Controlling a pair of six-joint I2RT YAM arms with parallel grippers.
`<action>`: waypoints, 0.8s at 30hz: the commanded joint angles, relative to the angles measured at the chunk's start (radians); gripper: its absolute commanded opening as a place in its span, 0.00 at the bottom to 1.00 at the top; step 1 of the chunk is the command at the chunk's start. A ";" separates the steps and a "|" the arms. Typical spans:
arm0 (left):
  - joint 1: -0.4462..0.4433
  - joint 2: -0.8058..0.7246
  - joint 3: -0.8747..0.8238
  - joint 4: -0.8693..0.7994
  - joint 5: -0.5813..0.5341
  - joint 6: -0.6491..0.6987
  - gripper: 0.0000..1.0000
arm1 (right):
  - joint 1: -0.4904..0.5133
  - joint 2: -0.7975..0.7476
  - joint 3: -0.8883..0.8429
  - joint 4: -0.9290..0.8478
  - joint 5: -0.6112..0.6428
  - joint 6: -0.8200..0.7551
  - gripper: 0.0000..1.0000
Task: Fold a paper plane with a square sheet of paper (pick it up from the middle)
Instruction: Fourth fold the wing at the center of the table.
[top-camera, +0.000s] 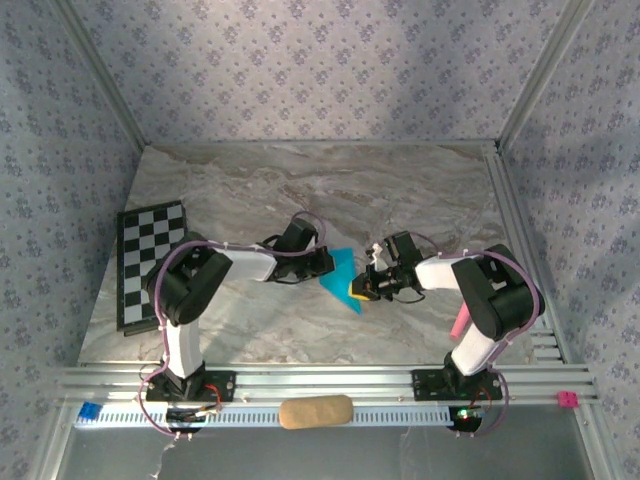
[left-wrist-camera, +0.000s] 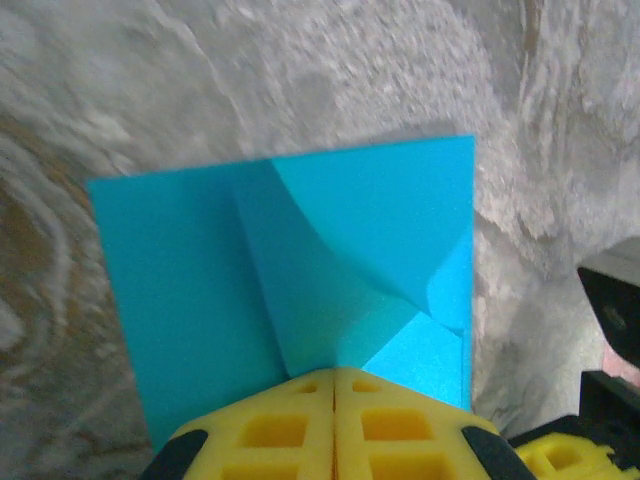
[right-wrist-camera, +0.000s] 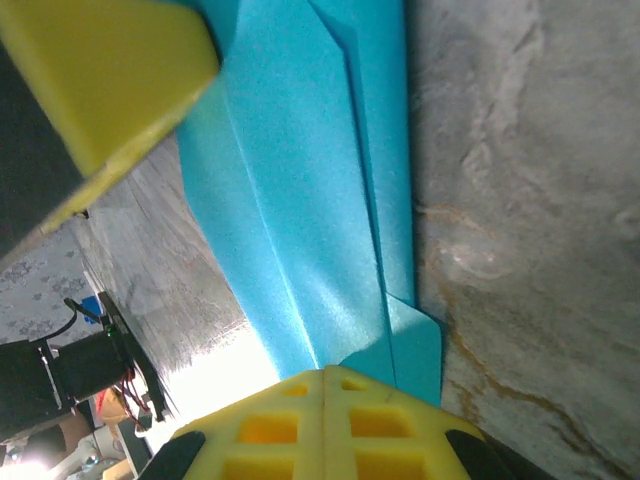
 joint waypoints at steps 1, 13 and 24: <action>0.061 0.045 0.029 -0.078 -0.088 0.012 0.09 | 0.002 0.068 -0.055 -0.144 0.102 -0.031 0.00; 0.051 -0.090 0.045 -0.125 -0.085 0.051 0.12 | -0.007 0.065 -0.040 -0.171 0.102 -0.058 0.00; -0.035 -0.013 0.060 -0.012 -0.037 0.044 0.11 | -0.019 0.050 -0.032 -0.196 0.103 -0.077 0.00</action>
